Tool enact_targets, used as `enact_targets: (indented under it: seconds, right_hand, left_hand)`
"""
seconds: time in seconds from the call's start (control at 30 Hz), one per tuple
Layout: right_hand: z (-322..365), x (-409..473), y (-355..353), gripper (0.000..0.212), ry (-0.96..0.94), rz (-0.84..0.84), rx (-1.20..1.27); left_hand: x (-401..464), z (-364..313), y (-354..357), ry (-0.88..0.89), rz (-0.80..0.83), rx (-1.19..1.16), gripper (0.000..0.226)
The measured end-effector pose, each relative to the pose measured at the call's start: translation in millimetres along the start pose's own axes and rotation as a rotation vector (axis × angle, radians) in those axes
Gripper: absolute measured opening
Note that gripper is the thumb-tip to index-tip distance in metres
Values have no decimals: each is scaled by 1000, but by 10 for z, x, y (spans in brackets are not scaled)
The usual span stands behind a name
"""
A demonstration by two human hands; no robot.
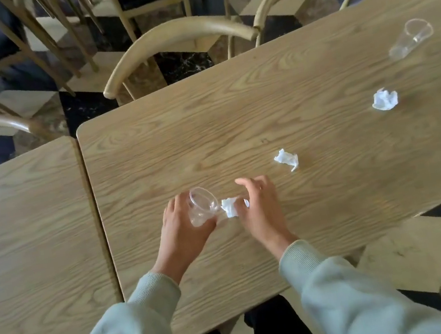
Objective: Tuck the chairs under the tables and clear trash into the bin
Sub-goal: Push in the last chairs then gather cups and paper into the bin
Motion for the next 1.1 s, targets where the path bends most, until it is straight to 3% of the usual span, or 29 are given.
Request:
enact_targets:
  seconds: [0.1,0.2,0.27,0.37,0.43,0.53,0.63,0.87,1.03,1.1]
  right_hand:
    - [-144,17,31,44,-40,204,-224]
    - [-224,29,45,21,-27,162,-262]
    - [-282,43,39,11,5,92,-220]
    - [-234,82,-16,12,56,-3,27]
    - [-77,70,-10,9,-14,-23,153]
    - [183,-4,79,10,-168,129,73]
    - [352,-57,110,21,-151,289,-64]
    - [197,130,-513,15,53,67,127]
    - [-196,585,-861,13,91,-56,18]
    - [-399,765,-978,21,110,-44,-91]
  left_hand:
    - [-63,105,-43,-37,-34,-16,73]
    - [-125,191,-52,-43,-39,-14,74]
    - [-188,265,-46,-48,-38,11,75]
    - [-165,329,-62,-36,-38,38,76]
    - [-125,309,-64,3,-18,59,75]
    - [-141,235,-14,43,11,62,73]
    - [-130,145,10,118,85,45,72]
    - [76,-275,58,136,87,-27,68]
    - [244,-606,200,115,54,-14,73]
    - [308,-756,300,99,13,3,71]
Point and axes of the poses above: each hand's wrist, its own x-axis towards the middle knuckle, its own y-axis out of the palm, z = x × y, the point moved 1 cm from there along x, towards the middle knuckle, and after that the axes turned 11 degrees about x, right-handed, at the moved point
